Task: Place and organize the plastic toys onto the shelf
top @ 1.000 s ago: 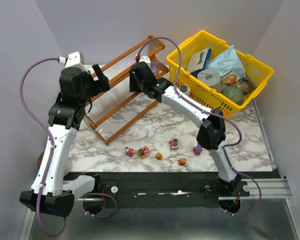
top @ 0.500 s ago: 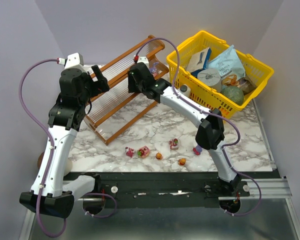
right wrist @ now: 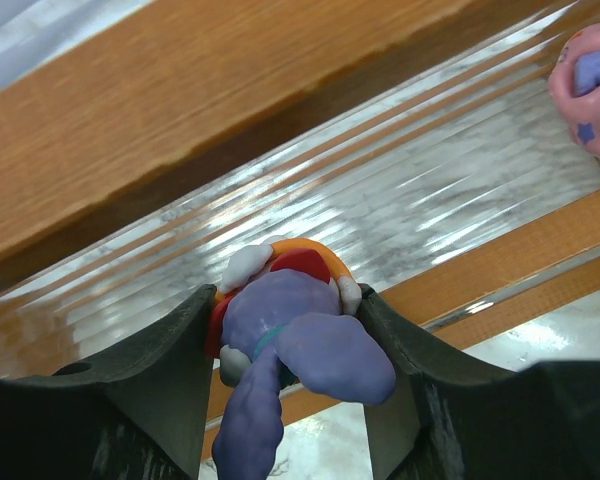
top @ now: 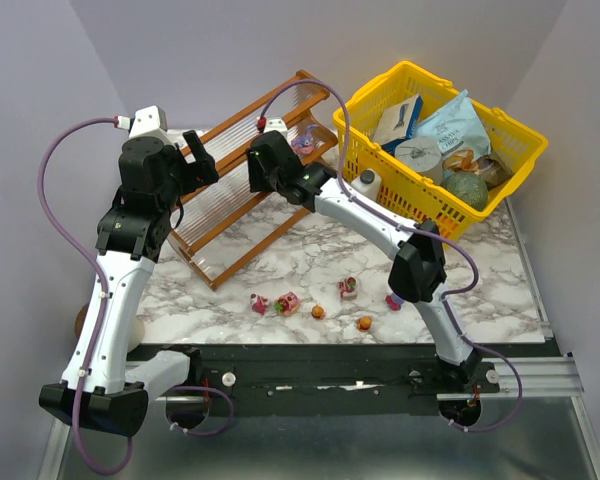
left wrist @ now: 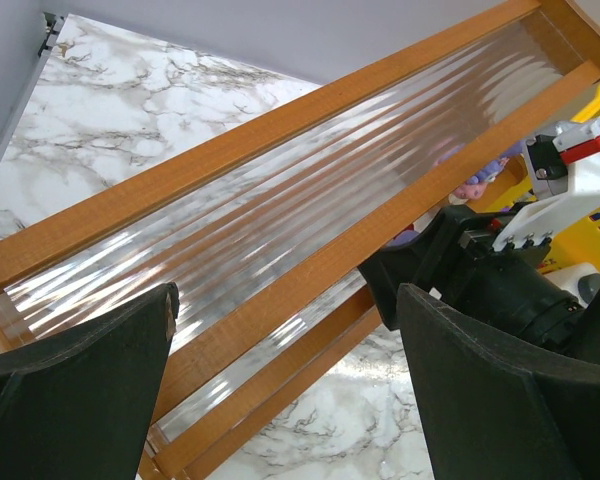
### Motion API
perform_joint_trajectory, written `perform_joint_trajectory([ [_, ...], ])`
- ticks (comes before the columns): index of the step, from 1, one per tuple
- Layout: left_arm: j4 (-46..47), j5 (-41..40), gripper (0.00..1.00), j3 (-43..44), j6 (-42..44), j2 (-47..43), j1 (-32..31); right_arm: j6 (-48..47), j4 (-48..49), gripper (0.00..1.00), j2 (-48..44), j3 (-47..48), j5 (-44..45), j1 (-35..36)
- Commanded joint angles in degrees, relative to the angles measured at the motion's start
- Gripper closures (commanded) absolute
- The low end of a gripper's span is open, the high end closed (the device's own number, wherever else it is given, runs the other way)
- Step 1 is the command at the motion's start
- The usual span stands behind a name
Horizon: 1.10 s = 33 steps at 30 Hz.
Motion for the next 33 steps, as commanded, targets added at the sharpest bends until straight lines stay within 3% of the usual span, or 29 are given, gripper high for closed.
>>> perform_joint_trajectory([
  [1, -0.2, -1.6, 0.01, -0.5, 0.5, -0.8, -0.2, -0.6, -0.8, 0.61, 1.5, 0.8, 0.3, 1.7],
  [18, -0.4, -1.4, 0.01, -0.4, 0.6, -0.7, -0.2, -3.0, -0.7, 0.4, 3.1, 3.8, 2.6, 1.7],
  [33, -0.4, -1.7, 0.01, -0.2, 0.8, -0.7, -0.2, -4.1, 1.1, 0.13, 0.0, 1.3, 1.8, 1.7],
])
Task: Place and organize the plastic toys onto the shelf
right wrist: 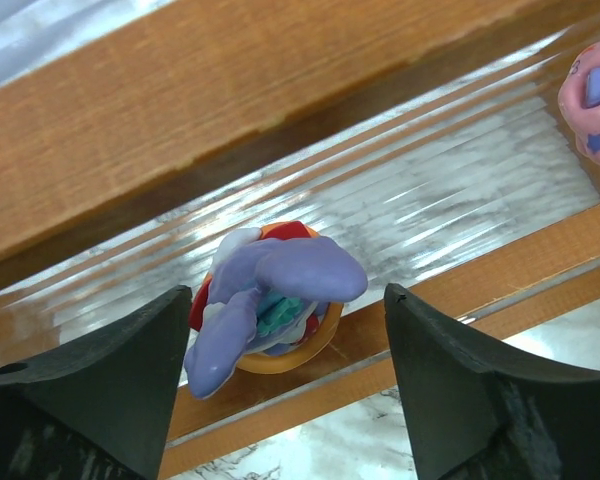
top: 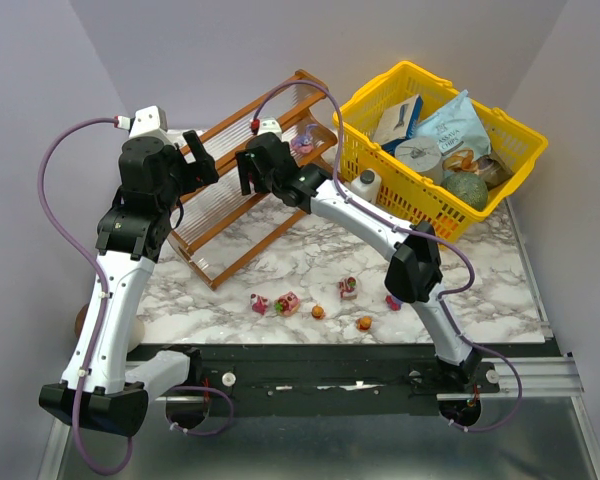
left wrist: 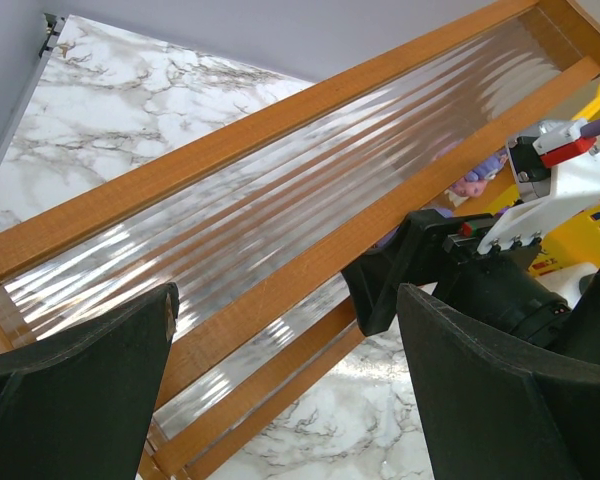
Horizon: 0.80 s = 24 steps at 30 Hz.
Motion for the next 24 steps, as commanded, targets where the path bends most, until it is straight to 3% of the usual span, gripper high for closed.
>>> perform_joint_trajectory([
  [1, -0.4, -1.7, 0.01, -0.2, 0.7, -0.7, -0.2, -0.7, 1.4, 0.11, -1.8, -1.1, -0.2, 0.6],
  [15, -0.4, -1.4, 0.01, -0.9, 0.4, -1.1, -0.1, -0.5, 4.8, 0.06, -10.8, -11.7, -5.4, 0.6],
  [24, -0.8, 0.1, 0.01, -0.1, 0.2, -0.7, -0.2, 1.7, 5.1, 0.05, -24.5, -23.9, -6.8, 0.7],
])
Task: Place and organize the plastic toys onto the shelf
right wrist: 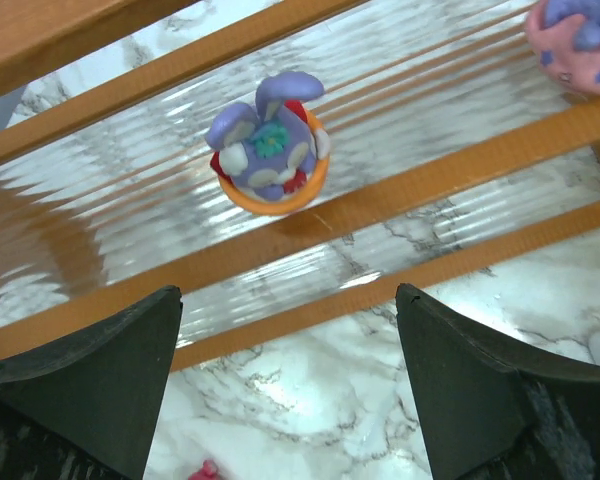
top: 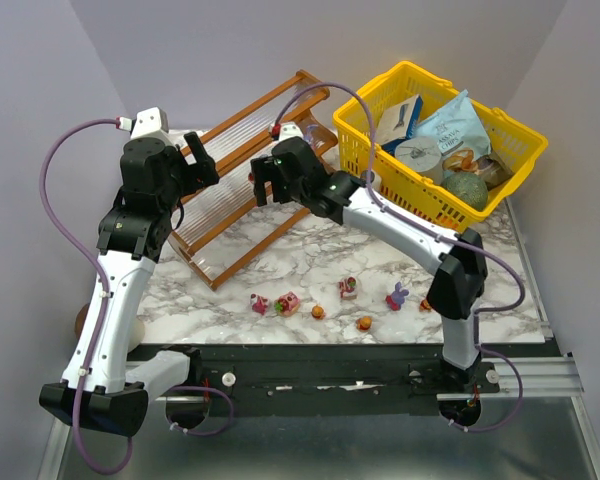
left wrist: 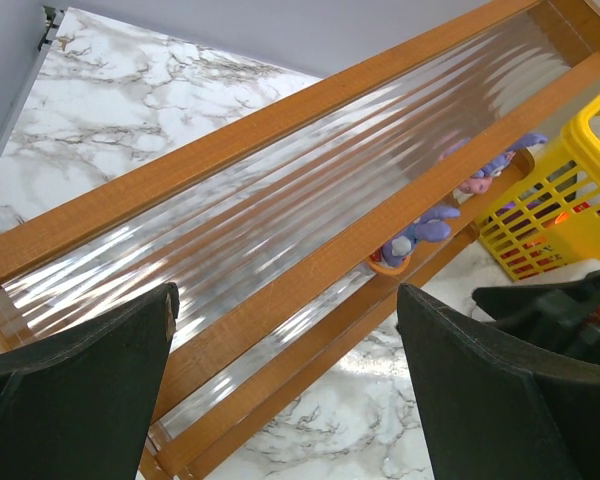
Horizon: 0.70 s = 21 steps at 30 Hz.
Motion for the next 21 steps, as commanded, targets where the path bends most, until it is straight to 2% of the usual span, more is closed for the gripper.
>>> perform_joint_trajectory([
  [1, -0.9, 0.3, 0.01, 0.5, 0.1, -0.7, -0.2, 1.8, 0.9, 0.06, -9.1, -7.1, -1.9, 0.7],
  [5, -0.8, 1.1, 0.01, 0.6, -0.1, -1.1, -0.2, 4.7, -2.3, 0.06, -18.2, -16.8, -0.7, 0.7],
  [8, -0.5, 2.7, 0.01, 0.3, -0.3, -1.5, -0.1, 11.0, -9.8, 0.07, -24.5, -24.9, 6.0, 0.5],
  [10, -0.4, 3.6, 0.01, 0.0, -0.6, -1.6, -0.2, 18.4, -15.0, 0.07, -28.4, -29.0, 12.0, 0.0],
  [11, -0.3, 3.9, 0.01, -0.2, -0.7, -1.7, -0.2, 21.1, -20.4, 0.07, -29.8, -30.9, 13.4, -0.4],
  [12, -0.3, 4.2, 0.01, -0.3, -0.8, -1.7, -0.2, 26.7, -22.8, 0.07, -30.9, -35.1, 15.1, -1.6],
  [15, -0.1, 4.9, 0.01, -0.3, -0.9, -1.6, -0.2, 35.2, -31.0, 0.09, -35.6, -42.6, 17.4, -3.3],
  [21, -0.1, 5.4, 0.01, 0.0, -1.1, -0.5, -1.2, 42.5, -39.2, 0.11, -39.9, -48.7, 20.2, -3.6],
])
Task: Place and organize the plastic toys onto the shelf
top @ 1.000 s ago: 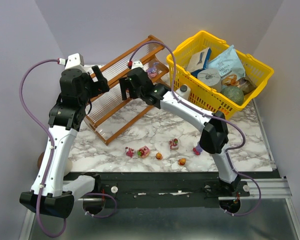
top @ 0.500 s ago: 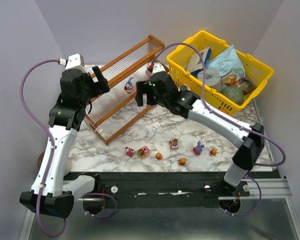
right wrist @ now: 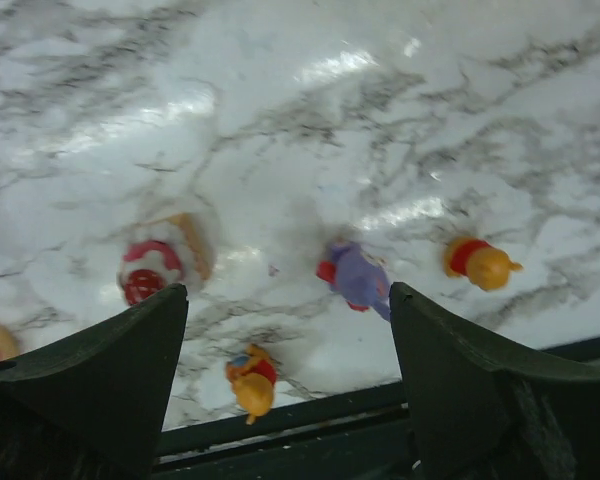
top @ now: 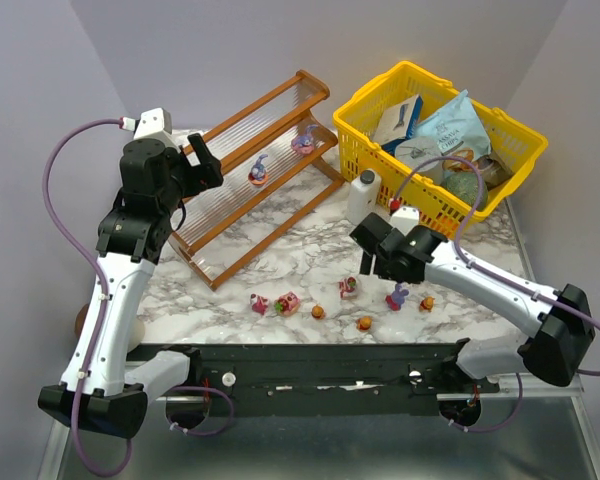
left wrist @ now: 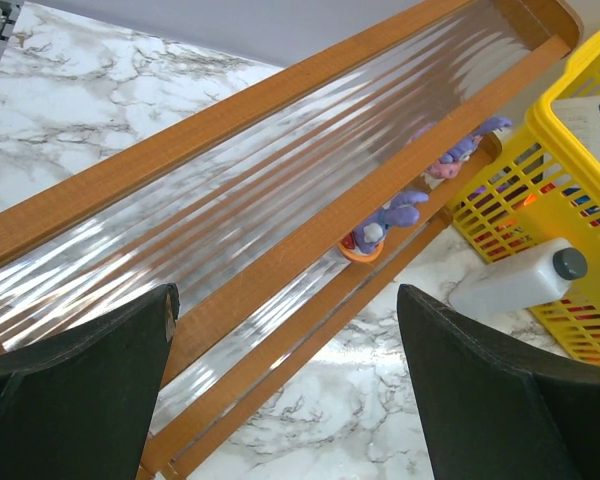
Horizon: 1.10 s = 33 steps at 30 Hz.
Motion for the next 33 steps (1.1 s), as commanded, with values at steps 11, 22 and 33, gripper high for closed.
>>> perform_joint_trajectory([
  [11, 0.3, 2.5, 0.01, -0.3, -0.8, 0.9, -2.1, 2.5, 0.8, 0.19, -8.7, -12.5, 1.0, -2.1],
  [22, 0.2, 2.5, 0.01, -1.2, -0.9, 0.7, -2.1, -5.0, 8.9, 0.41, -11.1, -17.0, -2.0, -2.8],
  [33, 0.1, 2.4, 0.01, -1.4, -0.9, 0.8, -2.1, -2.5, 6.0, 0.55, -9.8, -17.6, -2.3, -2.9],
])
